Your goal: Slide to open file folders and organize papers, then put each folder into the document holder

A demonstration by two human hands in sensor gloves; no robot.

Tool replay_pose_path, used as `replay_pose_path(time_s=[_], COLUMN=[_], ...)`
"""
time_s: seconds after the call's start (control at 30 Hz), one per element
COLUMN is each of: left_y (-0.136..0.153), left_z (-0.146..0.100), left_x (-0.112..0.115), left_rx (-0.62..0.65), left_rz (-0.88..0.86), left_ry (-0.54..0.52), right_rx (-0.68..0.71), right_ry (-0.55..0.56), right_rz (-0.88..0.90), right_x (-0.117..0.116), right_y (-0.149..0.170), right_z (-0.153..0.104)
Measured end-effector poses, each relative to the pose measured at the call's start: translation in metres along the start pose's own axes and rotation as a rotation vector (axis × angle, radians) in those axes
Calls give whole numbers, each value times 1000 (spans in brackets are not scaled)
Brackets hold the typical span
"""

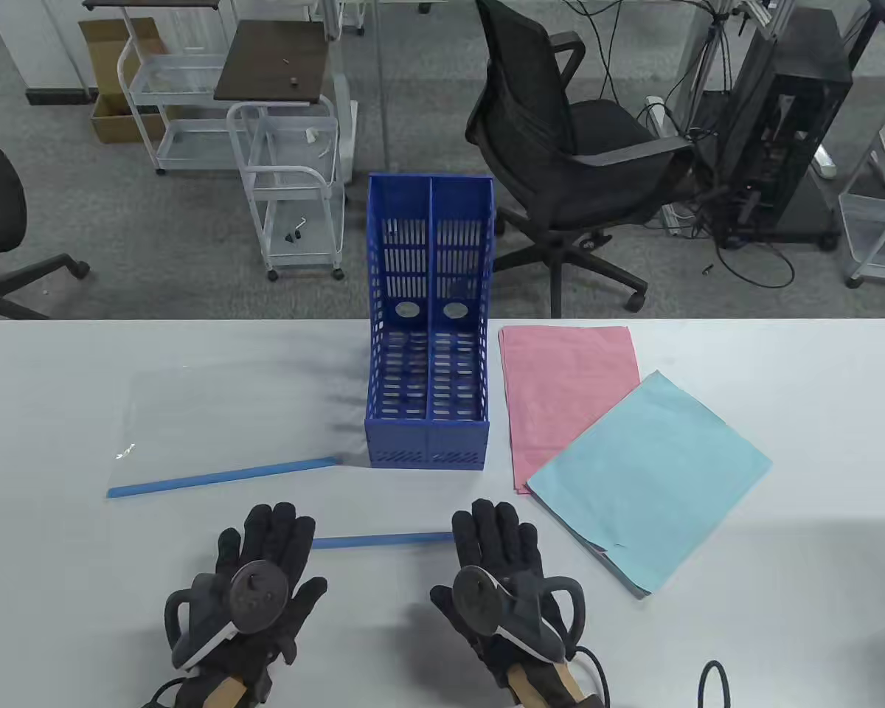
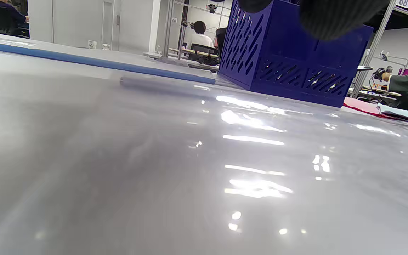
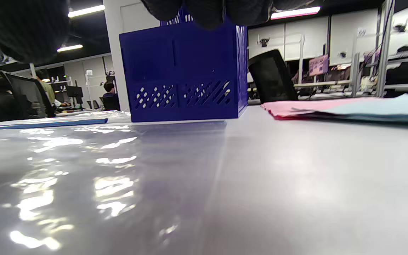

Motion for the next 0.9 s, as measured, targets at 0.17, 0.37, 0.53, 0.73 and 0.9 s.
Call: replay_pose_path(time_s=[0.17,0.37,0.53,0.73,0.9], left_y=[-2,-2,-2,-11,-26], left_z=[3,3,3,8,31], left_x=[5,2,-1,-13,-10], left_rx=[-5,-14,-21,-28,-45], left_rz=[18,30,29,2,53], left_ry=[34,7,0,-26,33], right_rx=[-18,-36,-48,-67,-92], right_ry=[18,77,97,95,87], right_rz=[-27,-14,-32,-42,-33], right_x=[2,12,16,18,19], right_y=[2,8,11,18,33], right_z=[-2,-7,-9,-10,-10])
Point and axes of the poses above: the tracker on the back of each hand, its own y axis roughly to the little-finger side, its own z axis roughly from the wrist to the fingertips, x = y × z, the point moved 1 cm from there along z, roughly from the wrist to the fingertips, and after that the axes turned 4 degrees about -z, right-handed, at the moved point
